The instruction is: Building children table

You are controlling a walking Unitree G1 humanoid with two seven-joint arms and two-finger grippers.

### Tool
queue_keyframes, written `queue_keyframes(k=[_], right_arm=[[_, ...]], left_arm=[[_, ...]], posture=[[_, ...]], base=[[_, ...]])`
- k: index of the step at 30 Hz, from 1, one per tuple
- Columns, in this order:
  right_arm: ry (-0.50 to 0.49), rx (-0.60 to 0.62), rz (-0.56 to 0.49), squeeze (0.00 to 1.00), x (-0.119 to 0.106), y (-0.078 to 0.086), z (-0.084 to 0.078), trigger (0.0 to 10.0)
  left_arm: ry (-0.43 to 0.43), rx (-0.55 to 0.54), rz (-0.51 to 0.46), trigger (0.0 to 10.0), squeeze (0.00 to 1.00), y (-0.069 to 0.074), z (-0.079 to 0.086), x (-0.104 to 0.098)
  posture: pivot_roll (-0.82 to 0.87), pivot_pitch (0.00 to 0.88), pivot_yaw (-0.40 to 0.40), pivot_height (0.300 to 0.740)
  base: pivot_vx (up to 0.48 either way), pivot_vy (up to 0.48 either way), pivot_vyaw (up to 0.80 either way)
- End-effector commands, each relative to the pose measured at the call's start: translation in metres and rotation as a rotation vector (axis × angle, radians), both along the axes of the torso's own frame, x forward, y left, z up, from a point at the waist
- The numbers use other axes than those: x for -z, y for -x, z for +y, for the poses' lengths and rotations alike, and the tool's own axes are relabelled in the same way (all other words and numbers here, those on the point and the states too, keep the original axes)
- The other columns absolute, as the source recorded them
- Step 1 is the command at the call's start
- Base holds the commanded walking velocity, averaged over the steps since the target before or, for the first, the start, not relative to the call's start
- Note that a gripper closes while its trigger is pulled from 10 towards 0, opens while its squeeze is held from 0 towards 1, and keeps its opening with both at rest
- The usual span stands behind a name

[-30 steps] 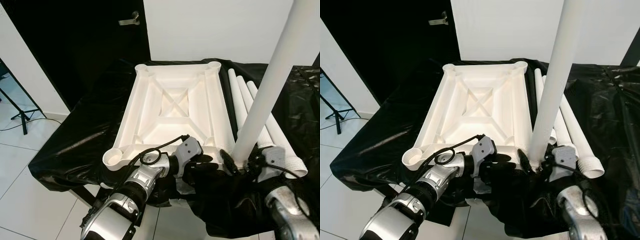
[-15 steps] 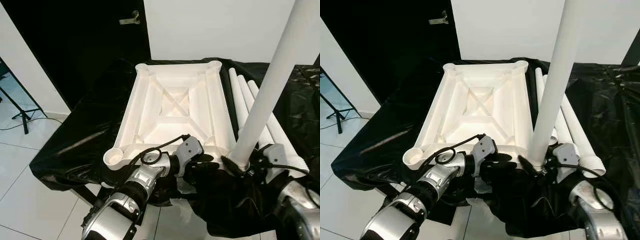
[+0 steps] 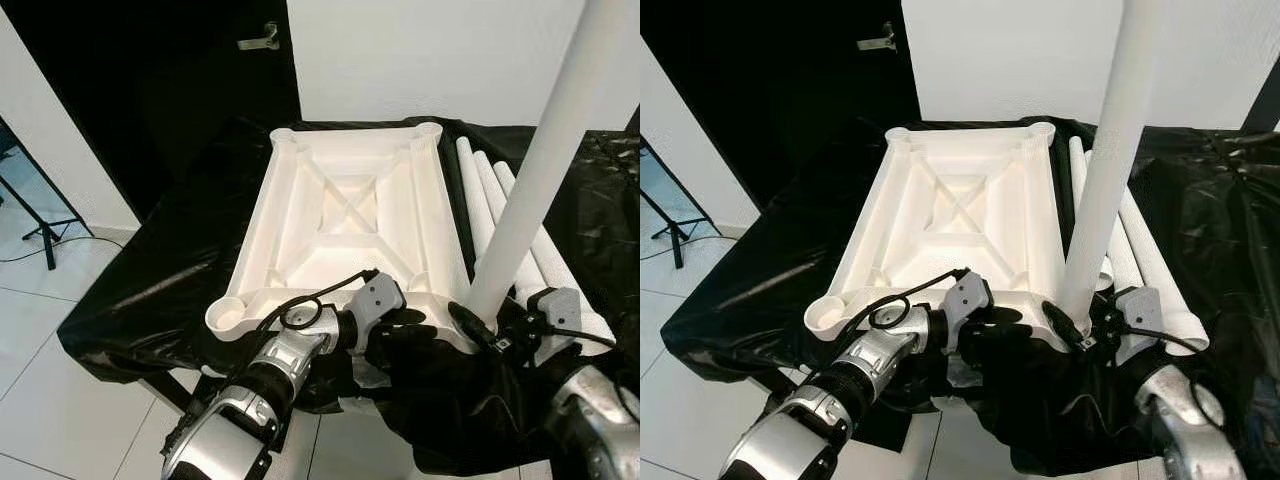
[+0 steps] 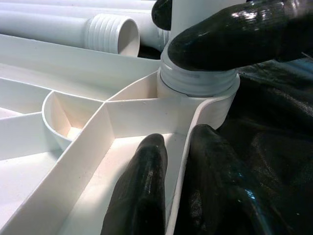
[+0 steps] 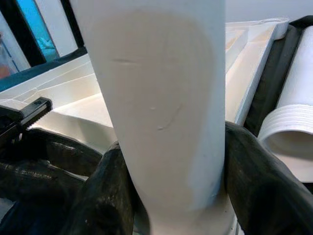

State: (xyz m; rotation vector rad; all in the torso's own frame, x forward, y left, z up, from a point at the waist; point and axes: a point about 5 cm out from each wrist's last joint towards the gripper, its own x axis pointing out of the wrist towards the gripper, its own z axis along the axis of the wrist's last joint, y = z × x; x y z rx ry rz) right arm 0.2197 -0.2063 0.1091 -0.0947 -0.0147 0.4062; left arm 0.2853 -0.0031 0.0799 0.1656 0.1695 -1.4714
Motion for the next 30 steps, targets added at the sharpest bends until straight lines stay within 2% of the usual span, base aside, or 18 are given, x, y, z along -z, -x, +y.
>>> queue_keyframes(k=[1, 2, 3, 5, 6, 12, 13, 14, 15, 16, 17, 21, 22, 24, 25, 26, 30], right_arm=[[-0.012, 0.034, 0.064, 0.0, 0.014, 0.002, 0.004, 0.0], [-0.012, 0.034, 0.064, 0.0, 0.014, 0.002, 0.004, 0.0], [-0.045, 0.177, 0.038, 0.0, 0.017, 0.003, 0.007, 0.0], [-0.045, 0.177, 0.038, 0.0, 0.017, 0.003, 0.007, 0.0], [-0.085, 0.371, 0.002, 0.0, 0.02, 0.004, 0.01, 0.0], [-0.092, 0.412, -0.004, 0.0, 0.02, 0.003, 0.01, 0.0], [-0.079, 0.398, -0.006, 0.0, 0.019, 0.002, 0.01, 6.1], [-0.079, 0.398, -0.006, 0.0, 0.019, 0.002, 0.01, 6.1], [-0.073, 0.379, -0.009, 0.0, 0.018, 0.001, 0.01, 10.0], [-0.072, 0.36, -0.019, 0.0, 0.016, -0.001, 0.01, 10.0], [-0.072, 0.351, -0.029, 1.0, 0.013, -0.002, 0.01, 10.0], [-0.069, 0.316, -0.04, 1.0, 0.009, -0.005, 0.009, 10.0], [-0.045, 0.282, -0.045, 0.4, 0.008, -0.005, 0.011, 10.0], [-0.027, 0.258, -0.049, 0.4, 0.007, -0.005, 0.012, 10.0], [0.017, 0.231, -0.078, 0.0, 0.004, -0.004, 0.013, 10.0], [0.052, 0.195, -0.092, 0.0, 0.001, -0.002, 0.011, 10.0], [0.093, 0.135, -0.093, 0.0, -0.002, 0.001, 0.006, 10.0]], left_arm=[[-0.118, 0.138, 0.145, 10.0, 0.0, 0.022, 0.007, 0.032], [-0.118, 0.138, 0.145, 10.0, 0.0, 0.022, 0.007, 0.032], [-0.119, 0.14, 0.144, 10.0, 0.0, 0.022, 0.006, 0.032], [-0.119, 0.14, 0.144, 10.0, 0.0, 0.022, 0.006, 0.032], [-0.123, 0.144, 0.142, 10.0, 0.0, 0.022, 0.007, 0.032], [-0.125, 0.143, 0.141, 10.0, 0.0, 0.021, 0.007, 0.031], [-0.124, 0.143, 0.14, 10.0, 0.0, 0.021, 0.007, 0.031], [-0.124, 0.143, 0.14, 10.0, 0.0, 0.021, 0.007, 0.031], [-0.122, 0.142, 0.14, 10.0, 0.0, 0.021, 0.006, 0.031], [-0.12, 0.142, 0.141, 10.0, 0.0, 0.022, 0.006, 0.031], [-0.118, 0.142, 0.142, 10.0, 0.0, 0.022, 0.005, 0.031], [-0.116, 0.142, 0.144, 10.0, 0.0, 0.023, 0.004, 0.032], [-0.115, 0.142, 0.146, 10.0, 0.0, 0.024, 0.004, 0.032], [-0.114, 0.141, 0.147, 10.0, 0.0, 0.024, 0.004, 0.032], [-0.114, 0.141, 0.148, 10.0, 0.0, 0.024, 0.005, 0.033], [-0.114, 0.141, 0.149, 10.0, 0.0, 0.024, 0.005, 0.033], [-0.117, 0.139, 0.15, 10.0, 0.0, 0.024, 0.006, 0.034]], posture=[[0.08, 0.0, 0.061, 0.74], [0.08, 0.0, 0.061, 0.74], [0.08, 0.0, 0.065, 0.74], [0.08, 0.0, 0.065, 0.74], [0.08, 0.0, 0.064, 0.74], [0.08, 0.0, 0.064, 0.74], [0.08, 0.0, 0.06, 0.74], [0.08, 0.0, 0.06, 0.74], [0.08, 0.0, 0.06, 0.74], [0.08, 0.0, 0.057, 0.74], [0.08, 0.0, 0.057, 0.74], [0.07, 0.0, 0.055, 0.74], [0.08, 0.0, 0.056, 0.74], [0.08, 0.0, 0.056, 0.74], [0.07, 0.0, 0.059, 0.74], [0.07, 0.0, 0.06, 0.74], [0.07, 0.0, 0.062, 0.74]], base=[[0.0, 0.0, 0.0], [0.0, 0.0, 0.0], [0.0, 0.0, 0.0], [0.0, 0.0, 0.0], [0.0, 0.0, 0.0], [0.0, 0.0, 0.0], [0.0, 0.0, 0.0], [0.0, 0.0, 0.0], [0.0, 0.0, 0.0], [0.0, 0.0, 0.0], [0.0, 0.0, 0.0], [0.0, 0.0, 0.0], [0.0, 0.0, 0.0], [0.0, 0.0, 0.0], [0.0, 0.0, 0.0], [0.0, 0.0, 0.0], [0.0, 0.0, 0.0]])
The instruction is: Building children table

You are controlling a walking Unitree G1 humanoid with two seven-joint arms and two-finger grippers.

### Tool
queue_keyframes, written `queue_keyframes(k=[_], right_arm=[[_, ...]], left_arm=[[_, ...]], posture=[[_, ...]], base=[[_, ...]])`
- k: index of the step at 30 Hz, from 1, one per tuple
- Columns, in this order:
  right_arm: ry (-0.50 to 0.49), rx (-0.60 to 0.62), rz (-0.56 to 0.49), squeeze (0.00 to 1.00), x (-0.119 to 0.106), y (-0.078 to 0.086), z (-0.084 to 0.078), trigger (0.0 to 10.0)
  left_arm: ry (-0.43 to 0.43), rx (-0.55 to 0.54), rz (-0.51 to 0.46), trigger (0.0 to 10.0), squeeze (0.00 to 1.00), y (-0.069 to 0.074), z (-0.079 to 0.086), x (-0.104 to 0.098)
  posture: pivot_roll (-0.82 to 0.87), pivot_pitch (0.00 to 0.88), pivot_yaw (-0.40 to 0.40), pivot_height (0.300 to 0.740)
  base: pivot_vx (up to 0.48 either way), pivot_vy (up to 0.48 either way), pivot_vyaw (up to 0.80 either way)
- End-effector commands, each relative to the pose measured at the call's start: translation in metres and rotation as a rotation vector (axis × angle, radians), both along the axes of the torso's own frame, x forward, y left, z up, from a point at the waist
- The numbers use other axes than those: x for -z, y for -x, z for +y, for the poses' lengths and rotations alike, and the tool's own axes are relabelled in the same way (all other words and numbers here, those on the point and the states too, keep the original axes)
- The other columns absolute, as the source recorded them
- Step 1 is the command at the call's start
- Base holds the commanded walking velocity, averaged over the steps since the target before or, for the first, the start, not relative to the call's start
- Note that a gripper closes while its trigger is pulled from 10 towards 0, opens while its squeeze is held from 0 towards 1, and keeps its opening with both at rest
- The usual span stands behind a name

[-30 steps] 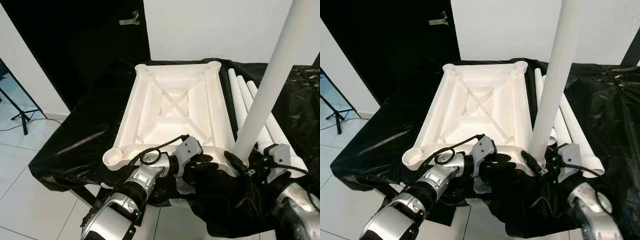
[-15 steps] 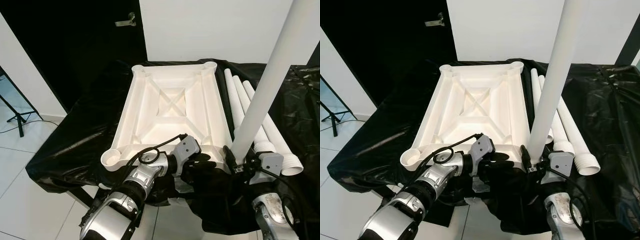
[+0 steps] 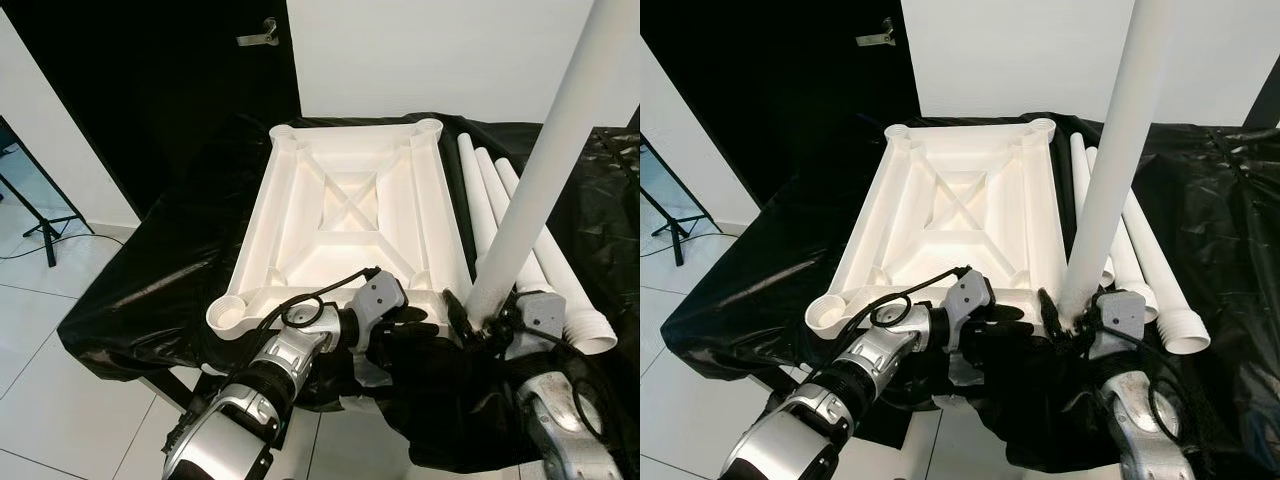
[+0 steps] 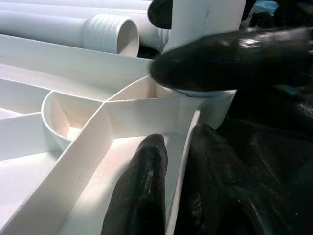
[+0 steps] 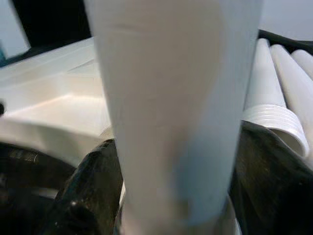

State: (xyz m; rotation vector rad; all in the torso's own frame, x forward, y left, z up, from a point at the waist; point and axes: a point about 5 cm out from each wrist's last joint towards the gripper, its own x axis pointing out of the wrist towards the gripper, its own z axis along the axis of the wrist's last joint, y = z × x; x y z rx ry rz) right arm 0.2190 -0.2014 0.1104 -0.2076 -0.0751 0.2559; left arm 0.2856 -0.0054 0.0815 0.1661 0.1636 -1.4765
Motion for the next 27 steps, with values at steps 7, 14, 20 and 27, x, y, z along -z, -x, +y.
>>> queue_keyframes(k=[7, 14, 20, 27], right_arm=[[0.064, -0.147, 0.049, 0.0, -0.004, 0.002, -0.01, 10.0], [0.149, -0.319, 0.199, 0.0, 0.008, 0.007, -0.015, 6.9], [0.074, -0.313, 0.201, 0.0, 0.009, 0.006, -0.013, 0.0], [-0.008, -0.257, 0.188, 0.0, 0.011, 0.007, -0.004, 0.0]], left_arm=[[-0.125, 0.142, 0.155, 10.0, 0.0, 0.025, 0.009, 0.036], [-0.126, 0.145, 0.151, 10.0, 0.0, 0.024, 0.008, 0.034], [-0.126, 0.137, 0.153, 10.0, 0.0, 0.024, 0.01, 0.035], [-0.124, 0.133, 0.152, 10.0, 0.0, 0.023, 0.01, 0.035]], posture=[[0.06, 0.0, 0.076, 0.74], [0.07, 0.0, 0.076, 0.74], [0.08, 0.0, 0.069, 0.74], [0.08, 0.0, 0.064, 0.74]], base=[[0.0, 0.0, 0.0], [0.0, 0.0, 0.0], [0.0, 0.0, 0.0], [0.0, 0.0, 0.0]])
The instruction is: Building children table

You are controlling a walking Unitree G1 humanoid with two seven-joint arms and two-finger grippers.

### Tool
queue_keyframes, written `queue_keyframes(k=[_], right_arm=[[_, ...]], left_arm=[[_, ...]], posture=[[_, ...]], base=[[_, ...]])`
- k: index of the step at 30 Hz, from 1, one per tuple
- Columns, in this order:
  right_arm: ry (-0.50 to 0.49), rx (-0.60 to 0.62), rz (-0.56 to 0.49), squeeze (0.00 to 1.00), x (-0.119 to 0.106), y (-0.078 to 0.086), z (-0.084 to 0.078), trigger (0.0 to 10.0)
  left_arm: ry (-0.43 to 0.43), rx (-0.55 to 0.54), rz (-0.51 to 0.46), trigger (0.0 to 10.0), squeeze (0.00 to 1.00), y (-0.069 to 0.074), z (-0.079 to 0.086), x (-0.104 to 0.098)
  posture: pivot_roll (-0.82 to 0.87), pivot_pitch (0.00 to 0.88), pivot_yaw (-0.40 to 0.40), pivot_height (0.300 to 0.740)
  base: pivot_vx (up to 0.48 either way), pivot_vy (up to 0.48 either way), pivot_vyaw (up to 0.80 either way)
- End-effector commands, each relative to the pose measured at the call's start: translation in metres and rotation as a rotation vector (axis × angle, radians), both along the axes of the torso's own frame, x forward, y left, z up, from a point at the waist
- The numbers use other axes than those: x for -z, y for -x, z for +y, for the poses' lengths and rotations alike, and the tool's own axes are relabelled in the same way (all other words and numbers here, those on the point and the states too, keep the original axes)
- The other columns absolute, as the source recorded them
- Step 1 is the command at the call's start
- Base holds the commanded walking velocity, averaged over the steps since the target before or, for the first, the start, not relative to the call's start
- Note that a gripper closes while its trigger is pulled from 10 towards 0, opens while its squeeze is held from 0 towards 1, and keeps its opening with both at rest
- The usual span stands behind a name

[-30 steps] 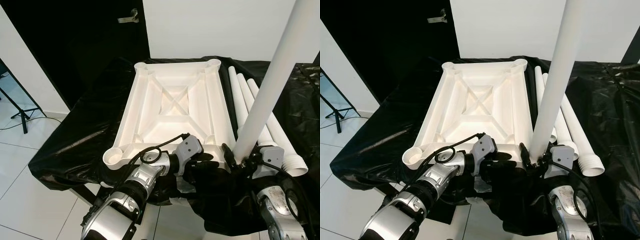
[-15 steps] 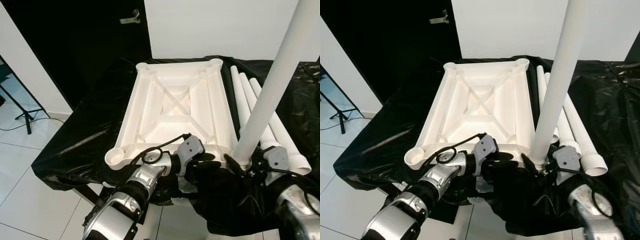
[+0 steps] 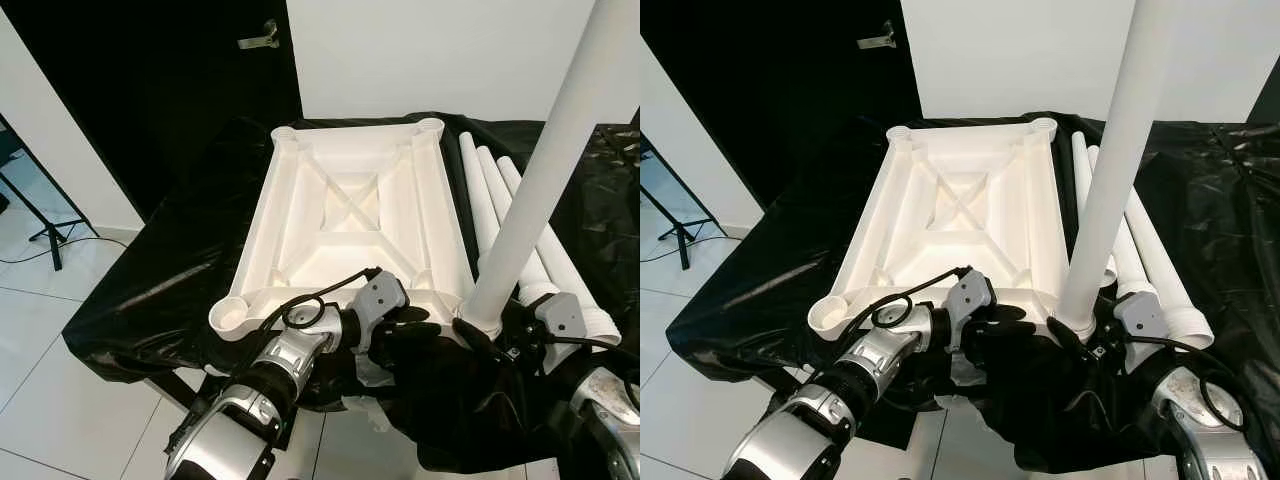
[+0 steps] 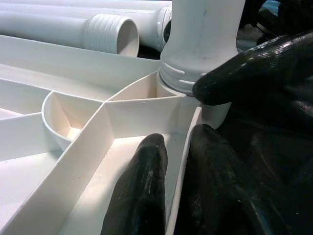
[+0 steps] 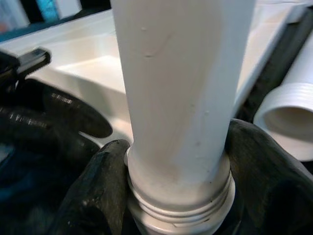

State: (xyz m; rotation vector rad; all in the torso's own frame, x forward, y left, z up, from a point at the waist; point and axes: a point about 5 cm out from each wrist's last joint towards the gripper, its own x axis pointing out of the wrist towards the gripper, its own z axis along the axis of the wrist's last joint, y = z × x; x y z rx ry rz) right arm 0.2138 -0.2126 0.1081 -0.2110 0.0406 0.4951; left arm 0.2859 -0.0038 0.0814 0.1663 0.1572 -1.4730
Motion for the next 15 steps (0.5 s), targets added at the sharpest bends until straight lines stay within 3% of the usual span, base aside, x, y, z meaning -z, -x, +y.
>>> queue_keyframes(k=[1, 2, 5, 9, 12, 15], right_arm=[[-0.111, 0.077, 0.045, 0.0, 0.012, 0.003, 0.014, 0.0], [-0.148, 0.171, 0.024, 0.0, 0.014, 0.004, 0.018, 0.0], [-0.192, 0.274, -0.003, 0.0, 0.015, 0.006, 0.022, 0.0], [-0.204, 0.304, -0.02, 0.0, 0.014, 0.008, 0.024, 0.0], [-0.202, 0.419, -0.069, 0.0, 0.012, 0.009, 0.018, 0.0], [-0.195, 0.439, -0.079, 0.0, 0.011, 0.009, 0.015, 0.0]], left_arm=[[-0.126, 0.134, 0.155, 10.0, 0.0, 0.023, 0.007, 0.034], [-0.124, 0.134, 0.154, 10.0, 0.0, 0.023, 0.007, 0.034], [-0.122, 0.134, 0.153, 10.0, 0.0, 0.023, 0.006, 0.033], [-0.122, 0.136, 0.154, 10.0, 0.0, 0.023, 0.006, 0.033], [-0.124, 0.14, 0.154, 10.0, 0.0, 0.024, 0.006, 0.034], [-0.124, 0.142, 0.154, 10.0, 0.0, 0.024, 0.006, 0.034]], posture=[[0.08, 0.0, 0.061, 0.74], [0.08, 0.0, 0.063, 0.74], [0.08, 0.0, 0.064, 0.74], [0.07, 0.0, 0.065, 0.74], [0.07, 0.0, 0.065, 0.74], [0.07, 0.0, 0.066, 0.74]], base=[[0.0, 0.0, 0.0], [0.0, 0.0, 0.0], [0.0, 0.0, 0.0], [0.0, 0.0, 0.0], [0.0, 0.0, 0.0], [0.0, 0.0, 0.0]])
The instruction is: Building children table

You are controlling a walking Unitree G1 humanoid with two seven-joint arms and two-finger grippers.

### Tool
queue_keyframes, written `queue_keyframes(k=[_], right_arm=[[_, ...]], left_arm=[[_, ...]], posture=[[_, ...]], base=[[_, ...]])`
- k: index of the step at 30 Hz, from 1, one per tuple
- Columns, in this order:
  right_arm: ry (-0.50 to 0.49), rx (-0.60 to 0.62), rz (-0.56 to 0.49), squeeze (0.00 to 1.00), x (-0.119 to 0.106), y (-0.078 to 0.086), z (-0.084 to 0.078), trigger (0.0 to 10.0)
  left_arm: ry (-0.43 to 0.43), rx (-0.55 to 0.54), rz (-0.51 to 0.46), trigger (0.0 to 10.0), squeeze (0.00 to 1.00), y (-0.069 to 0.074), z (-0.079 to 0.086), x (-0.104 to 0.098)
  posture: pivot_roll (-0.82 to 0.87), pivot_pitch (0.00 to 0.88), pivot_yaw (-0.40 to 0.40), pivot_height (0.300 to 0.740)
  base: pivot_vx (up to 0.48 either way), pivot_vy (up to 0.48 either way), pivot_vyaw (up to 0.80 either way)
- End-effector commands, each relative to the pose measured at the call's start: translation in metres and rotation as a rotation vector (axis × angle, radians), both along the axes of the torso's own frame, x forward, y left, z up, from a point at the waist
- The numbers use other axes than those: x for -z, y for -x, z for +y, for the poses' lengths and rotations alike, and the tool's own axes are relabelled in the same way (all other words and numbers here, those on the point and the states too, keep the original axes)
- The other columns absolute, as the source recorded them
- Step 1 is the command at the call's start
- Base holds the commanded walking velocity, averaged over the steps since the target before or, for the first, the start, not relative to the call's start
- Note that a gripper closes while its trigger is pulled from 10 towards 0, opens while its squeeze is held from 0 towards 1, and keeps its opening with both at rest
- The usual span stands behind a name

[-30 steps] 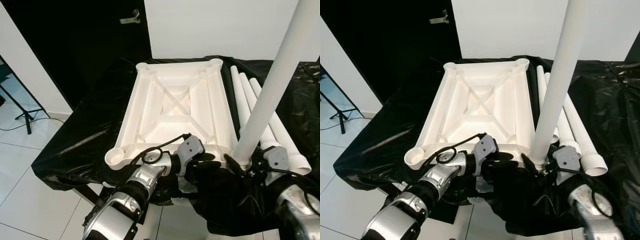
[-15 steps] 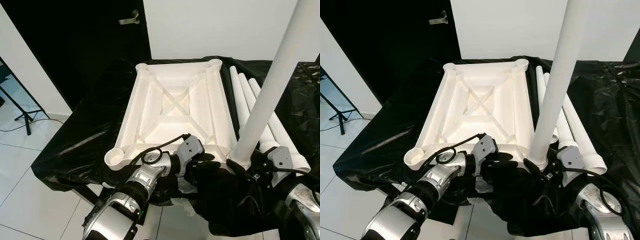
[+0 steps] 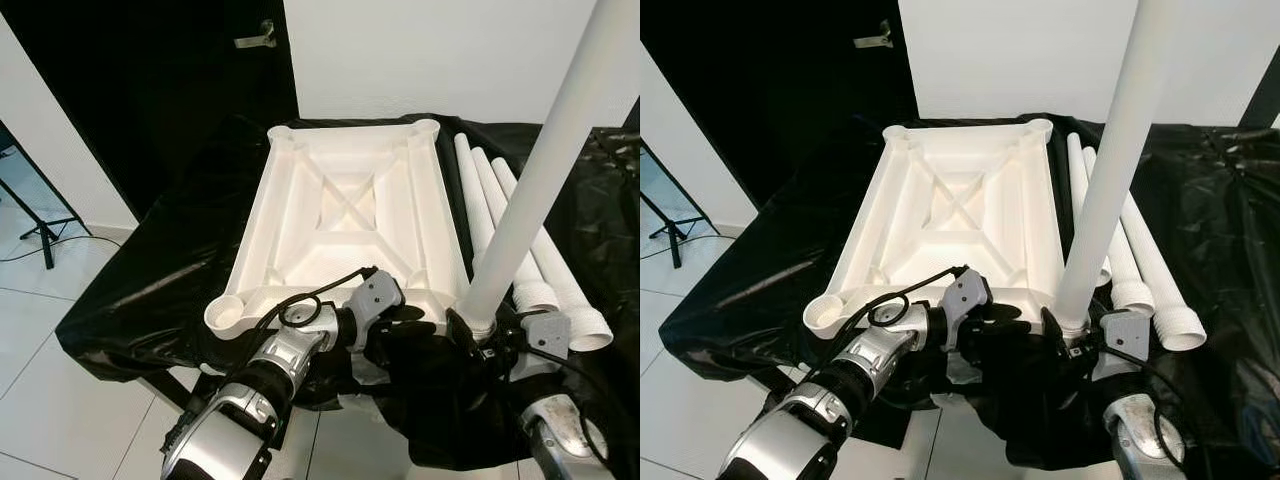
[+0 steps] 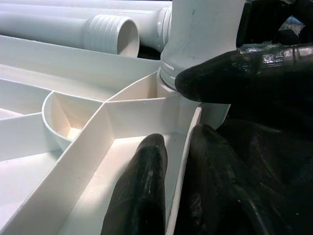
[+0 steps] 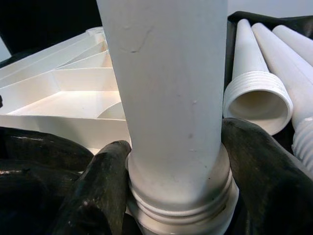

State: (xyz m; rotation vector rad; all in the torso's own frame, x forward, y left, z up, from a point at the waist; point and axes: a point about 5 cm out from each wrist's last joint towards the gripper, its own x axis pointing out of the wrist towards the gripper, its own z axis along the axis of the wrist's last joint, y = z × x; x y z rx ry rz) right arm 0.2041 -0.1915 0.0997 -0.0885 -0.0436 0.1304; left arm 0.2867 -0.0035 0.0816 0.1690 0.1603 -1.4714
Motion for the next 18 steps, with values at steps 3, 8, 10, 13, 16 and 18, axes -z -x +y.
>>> queue_keyframes(k=[3, 8, 10, 13, 16, 18], right_arm=[[-0.052, 0.094, 0.006, 0.0, 0.002, -0.003, -0.004, 0.0], [-0.034, 0.091, 0.005, 0.24, 0.0, -0.006, -0.003, 10.0], [-0.024, 0.054, -0.008, 1.0, -0.002, -0.007, -0.003, 10.0], [0.006, -0.002, -0.012, 0.35, -0.005, -0.009, -0.004, 10.0], [0.047, -0.077, -0.008, 0.0, -0.007, -0.01, -0.007, 10.0], [0.084, -0.167, 0.009, 0.0, -0.008, -0.011, -0.011, 10.0]], left_arm=[[-0.119, 0.144, 0.153, 10.0, 0.0, 0.024, 0.005, 0.033], [-0.116, 0.144, 0.153, 10.0, 0.0, 0.024, 0.003, 0.033], [-0.116, 0.144, 0.154, 10.0, 0.0, 0.025, 0.003, 0.033], [-0.116, 0.145, 0.155, 10.0, 0.0, 0.025, 0.003, 0.033], [-0.117, 0.148, 0.157, 10.0, 0.0, 0.026, 0.003, 0.034], [-0.117, 0.152, 0.158, 10.0, 0.0, 0.026, 0.003, 0.034]], posture=[[0.07, 0.0, 0.065, 0.74], [0.06, 0.0, 0.062, 0.74], [0.06, 0.0, 0.063, 0.74], [0.06, 0.0, 0.064, 0.74], [0.06, 0.0, 0.064, 0.74], [0.05, 0.0, 0.066, 0.74]], base=[[0.0, 0.0, 0.0], [0.0, 0.0, 0.0], [0.0, 0.0, 0.0], [0.0, 0.0, 0.0], [0.0, 0.0, 0.0], [0.0, 0.0, 0.0]])
